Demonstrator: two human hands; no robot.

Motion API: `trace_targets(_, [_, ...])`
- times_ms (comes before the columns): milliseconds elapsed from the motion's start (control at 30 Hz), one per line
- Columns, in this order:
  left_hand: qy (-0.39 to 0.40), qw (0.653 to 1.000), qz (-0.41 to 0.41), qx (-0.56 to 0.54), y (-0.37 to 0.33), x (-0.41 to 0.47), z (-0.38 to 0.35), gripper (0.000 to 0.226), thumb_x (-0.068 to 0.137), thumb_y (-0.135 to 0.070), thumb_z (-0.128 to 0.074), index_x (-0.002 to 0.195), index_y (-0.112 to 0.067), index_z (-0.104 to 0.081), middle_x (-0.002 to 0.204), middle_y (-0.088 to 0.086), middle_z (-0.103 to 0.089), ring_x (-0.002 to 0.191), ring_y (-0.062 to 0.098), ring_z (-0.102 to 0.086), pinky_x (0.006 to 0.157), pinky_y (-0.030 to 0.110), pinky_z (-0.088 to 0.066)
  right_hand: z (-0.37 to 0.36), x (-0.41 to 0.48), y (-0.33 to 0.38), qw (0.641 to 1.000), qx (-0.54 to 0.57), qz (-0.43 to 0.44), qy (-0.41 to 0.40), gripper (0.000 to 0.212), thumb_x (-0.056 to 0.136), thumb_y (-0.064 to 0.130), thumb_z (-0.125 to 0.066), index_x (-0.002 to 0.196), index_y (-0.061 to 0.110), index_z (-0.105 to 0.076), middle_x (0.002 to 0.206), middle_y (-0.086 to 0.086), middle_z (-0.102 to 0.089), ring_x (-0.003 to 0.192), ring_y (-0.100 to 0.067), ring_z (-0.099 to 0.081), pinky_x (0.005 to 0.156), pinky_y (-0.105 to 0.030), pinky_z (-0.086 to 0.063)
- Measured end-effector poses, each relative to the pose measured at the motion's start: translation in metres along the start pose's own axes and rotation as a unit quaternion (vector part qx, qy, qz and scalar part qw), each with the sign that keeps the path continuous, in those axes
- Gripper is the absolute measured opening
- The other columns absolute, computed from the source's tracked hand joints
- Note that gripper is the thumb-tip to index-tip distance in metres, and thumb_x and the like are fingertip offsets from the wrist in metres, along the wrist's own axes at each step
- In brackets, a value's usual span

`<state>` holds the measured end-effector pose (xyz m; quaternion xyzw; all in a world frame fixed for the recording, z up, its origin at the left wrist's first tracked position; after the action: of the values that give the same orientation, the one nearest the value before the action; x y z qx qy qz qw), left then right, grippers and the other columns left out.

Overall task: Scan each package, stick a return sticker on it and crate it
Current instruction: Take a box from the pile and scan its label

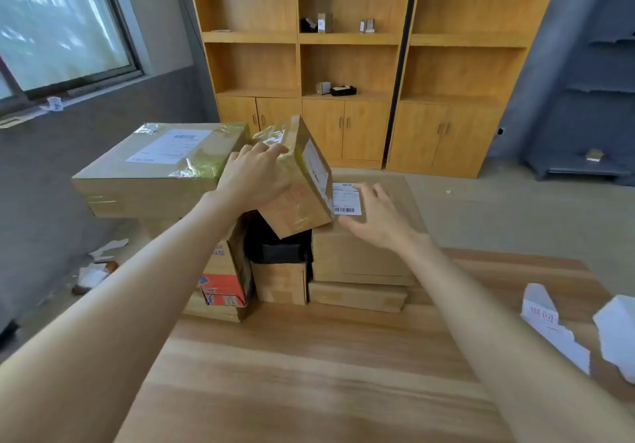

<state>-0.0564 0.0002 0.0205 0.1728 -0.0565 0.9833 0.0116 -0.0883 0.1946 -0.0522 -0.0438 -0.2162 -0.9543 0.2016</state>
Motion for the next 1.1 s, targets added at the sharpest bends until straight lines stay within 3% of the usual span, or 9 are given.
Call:
trace_targets(100, [0.005, 1.0, 0.009, -0.017, 0.008, 0.006, -0.012, 0.062, 0.089, -0.038, -0.056, 0.144, -0.022, -0.033, 0.139, 0.013, -0.044, 0.126, 0.033, -0.04, 0.1, 0.042, -0.036, -0.02, 0.01, 0.002, 0.996, 0.078, -0.026, 0.045, 0.07, 0.09, 0.042, -0.059, 0.145, 0.02, -0.023, 0.137, -0.01, -0.033, 0.123, -0.027, -0.041, 0.088, -0.035, -0.037])
trace_targets(333, [0.031, 0.998, 0.006, -0.047, 0.017, 0.02, -0.034, 0.074, 0.088, -0.037, -0.06, 0.149, -0.023, -0.021, 0.15, 0.009, -0.033, 0.129, 0.034, -0.038, 0.096, 0.041, -0.039, -0.057, 0.033, 0.008, 0.968, 0.214, -0.091, 0.092, 0.083, 0.089, 0.039, -0.061, 0.152, 0.023, -0.009, 0.15, -0.009, -0.03, 0.136, -0.028, -0.032, 0.109, -0.045, -0.033])
trace_targets(633, [0.041, 0.998, 0.019, -0.045, 0.022, 0.026, -0.045, 0.08, 0.086, -0.043, -0.06, 0.151, -0.026, -0.014, 0.148, 0.01, -0.034, 0.129, 0.037, -0.038, 0.1, 0.047, -0.038, -0.077, 0.043, 0.004, 0.906, 0.368, -0.176, 0.11, 0.085, 0.09, 0.02, -0.064, 0.153, 0.016, -0.007, 0.157, -0.001, -0.02, 0.141, -0.021, -0.027, 0.11, -0.033, -0.026])
trace_targets(867, [0.063, 0.993, 0.041, -0.092, 0.025, 0.029, -0.045, 0.082, 0.083, -0.051, -0.06, 0.15, -0.025, -0.021, 0.144, 0.009, -0.036, 0.124, 0.035, -0.043, 0.095, 0.047, -0.046, -0.095, 0.049, 0.007, 0.838, 0.487, -0.217, 0.118, 0.09, 0.084, 0.003, -0.065, 0.153, 0.021, -0.011, 0.158, -0.001, -0.021, 0.14, -0.022, -0.03, 0.117, -0.043, -0.025])
trace_targets(1100, [0.031, 0.989, 0.044, -0.138, 0.023, 0.031, -0.02, 0.075, 0.079, -0.05, -0.068, 0.141, -0.02, -0.035, 0.133, 0.009, -0.042, 0.114, 0.029, -0.049, 0.09, 0.037, -0.046, -0.083, 0.044, 0.014, 0.818, 0.533, -0.193, 0.102, 0.091, 0.082, -0.008, -0.06, 0.153, 0.022, -0.013, 0.156, 0.001, -0.024, 0.14, -0.02, -0.032, 0.117, -0.044, -0.025])
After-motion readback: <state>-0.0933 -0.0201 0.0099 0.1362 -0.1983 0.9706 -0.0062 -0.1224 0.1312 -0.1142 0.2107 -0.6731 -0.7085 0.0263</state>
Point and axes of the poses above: each hand's wrist, its own x-axis towards the middle knuckle, its own z-axis out of the back of the hand, y = z × x, the point moved 6 cm from there along x, towards the middle knuckle
